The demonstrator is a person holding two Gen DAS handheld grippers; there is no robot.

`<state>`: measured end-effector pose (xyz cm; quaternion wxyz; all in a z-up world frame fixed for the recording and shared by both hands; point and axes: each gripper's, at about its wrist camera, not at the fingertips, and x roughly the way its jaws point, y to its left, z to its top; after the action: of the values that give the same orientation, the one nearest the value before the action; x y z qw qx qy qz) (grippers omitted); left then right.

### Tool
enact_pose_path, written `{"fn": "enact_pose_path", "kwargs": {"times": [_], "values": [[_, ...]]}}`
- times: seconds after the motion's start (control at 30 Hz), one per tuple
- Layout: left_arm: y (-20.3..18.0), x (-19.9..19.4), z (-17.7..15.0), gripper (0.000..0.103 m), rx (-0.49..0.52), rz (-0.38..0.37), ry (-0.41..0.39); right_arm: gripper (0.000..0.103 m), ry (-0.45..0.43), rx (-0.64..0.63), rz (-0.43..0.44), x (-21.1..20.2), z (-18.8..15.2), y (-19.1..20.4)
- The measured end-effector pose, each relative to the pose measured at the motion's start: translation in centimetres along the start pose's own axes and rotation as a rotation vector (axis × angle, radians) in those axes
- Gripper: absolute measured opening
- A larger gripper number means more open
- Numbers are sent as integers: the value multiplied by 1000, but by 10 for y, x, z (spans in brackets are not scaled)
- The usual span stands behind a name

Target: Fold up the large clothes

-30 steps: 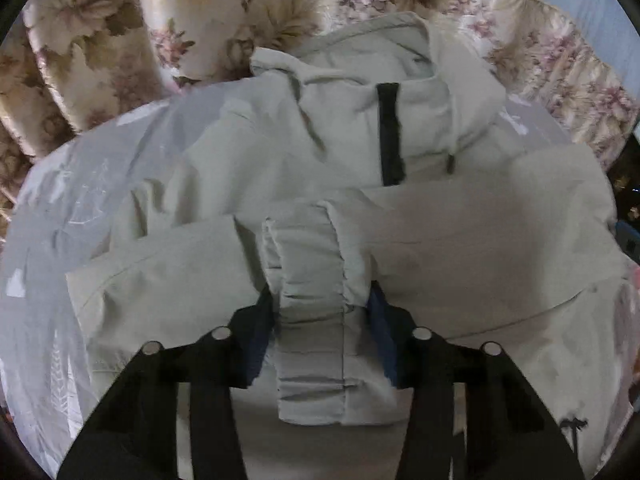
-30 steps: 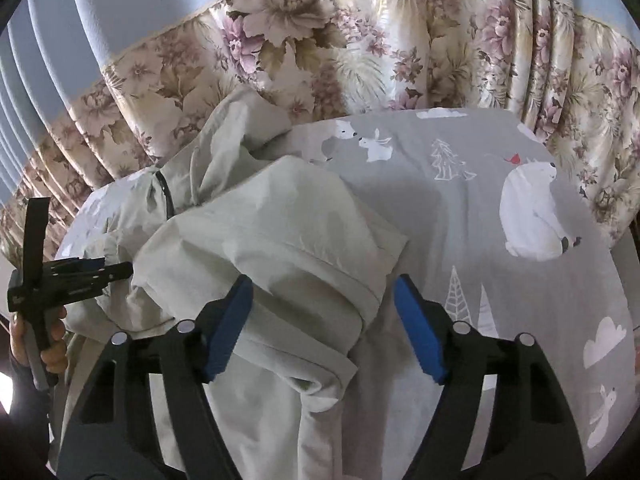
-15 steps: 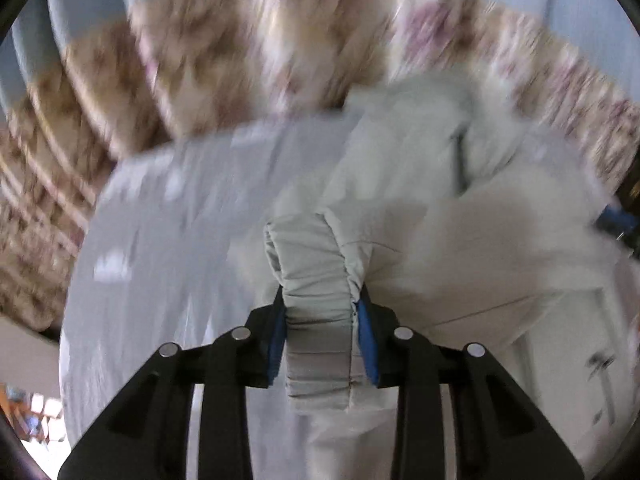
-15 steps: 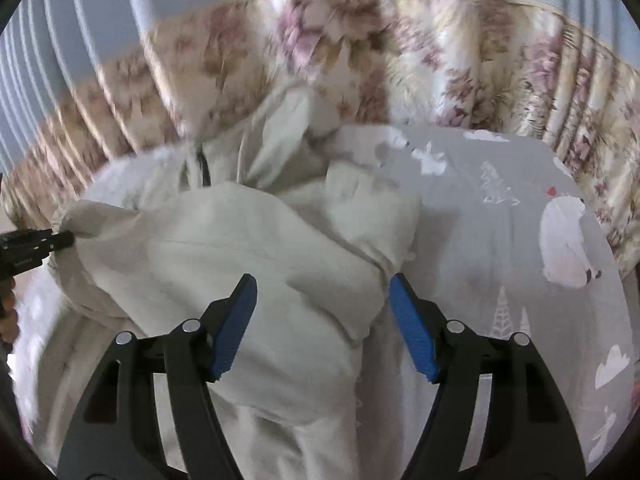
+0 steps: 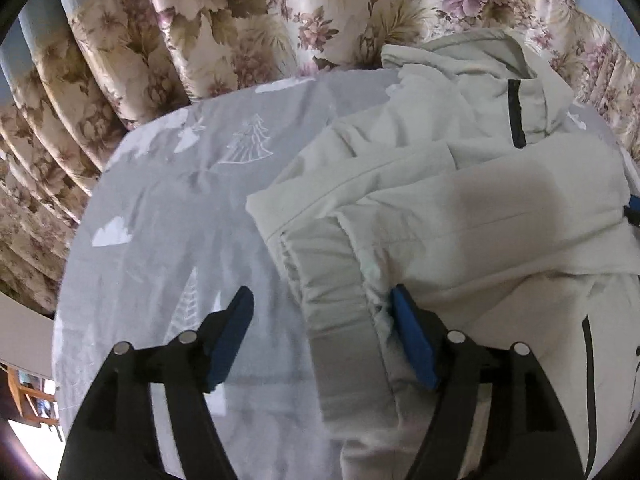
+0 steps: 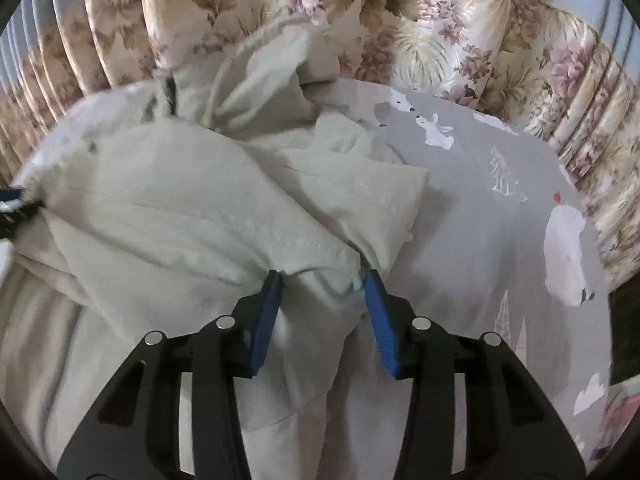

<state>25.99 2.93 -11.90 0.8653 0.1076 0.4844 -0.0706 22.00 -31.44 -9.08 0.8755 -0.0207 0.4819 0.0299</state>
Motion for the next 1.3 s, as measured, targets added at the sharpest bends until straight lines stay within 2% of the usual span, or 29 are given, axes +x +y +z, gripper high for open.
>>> {"fn": "enact_pose_path", "kwargs": {"times": [0.07, 0.1, 0.17, 0.27, 0.37, 0.53, 0.63, 0.73, 0.8, 0.87, 0.97, 1.07, 1.2, 1.3], "values": [[3, -11, -2, 78, -2, -13, -8, 44, -19, 53, 102, -17, 1, -2], [4, -14, -2, 80, -3, -16, -10, 45, -29, 60, 126, -22, 4, 0], [4, -24, 0, 82, -4, -21, -23, 57, -43, 36, 150, -30, 10, 11], [0, -34, 8, 90, 6, -20, -34, 63, -20, -36, 113, -22, 16, 29], [-5, -36, 22, 90, 21, 4, -26, 70, -9, -65, 85, -12, 22, 35], [-21, -22, 69, 90, 59, -5, -27, 80, -95, -48, 77, -21, 53, 30], [-33, -10, 107, 90, 103, -27, -71, 94, -162, -36, 78, -20, 81, 23], [-39, 9, 141, 90, 125, -86, -85, 93, -158, -16, 92, -2, 110, 10], [-41, 25, 159, 90, 126, -109, -75, 87, -147, 1, 114, 11, 127, 0], [-41, 44, 179, 90, 116, -136, -53, 77, -122, 52, 132, 29, 147, -14], [-41, 71, 205, 90, 93, -189, -11, 71, -85, 104, 199, 56, 168, -25], [-47, 98, 227, 90, 60, -239, 44, 66, -43, 121, 230, 79, 181, -29], [-62, 122, 249, 90, 66, -222, 78, 65, -39, 134, 235, 92, 194, -32], [-75, 137, 260, 90, 83, -177, 102, 65, -48, 139, 241, 93, 205, -32]]}}
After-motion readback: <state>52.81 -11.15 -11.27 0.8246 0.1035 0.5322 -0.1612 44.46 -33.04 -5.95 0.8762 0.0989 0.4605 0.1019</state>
